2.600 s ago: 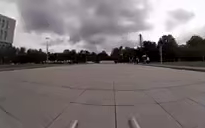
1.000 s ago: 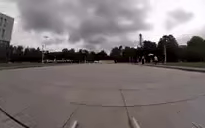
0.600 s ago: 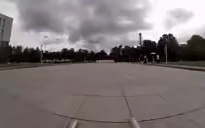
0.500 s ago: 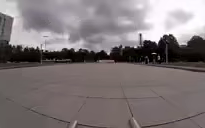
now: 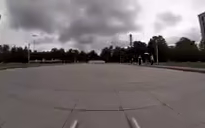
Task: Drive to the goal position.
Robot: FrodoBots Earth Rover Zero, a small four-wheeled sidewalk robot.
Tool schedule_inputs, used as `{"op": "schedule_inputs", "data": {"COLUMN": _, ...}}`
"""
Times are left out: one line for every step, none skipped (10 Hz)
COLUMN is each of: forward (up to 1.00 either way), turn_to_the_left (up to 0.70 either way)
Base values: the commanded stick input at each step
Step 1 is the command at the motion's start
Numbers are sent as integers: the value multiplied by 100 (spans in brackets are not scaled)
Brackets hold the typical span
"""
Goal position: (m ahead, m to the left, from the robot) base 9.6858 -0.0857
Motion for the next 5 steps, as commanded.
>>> {"op": "schedule_inputs", "data": {"forward": 100, "turn_to_the_left": 0}}
{"op": "schedule_inputs", "data": {"forward": 100, "turn_to_the_left": 0}}
{"op": "schedule_inputs", "data": {"forward": 100, "turn_to_the_left": 0}}
{"op": "schedule_inputs", "data": {"forward": 100, "turn_to_the_left": 0}}
{"op": "schedule_inputs", "data": {"forward": 100, "turn_to_the_left": 0}}
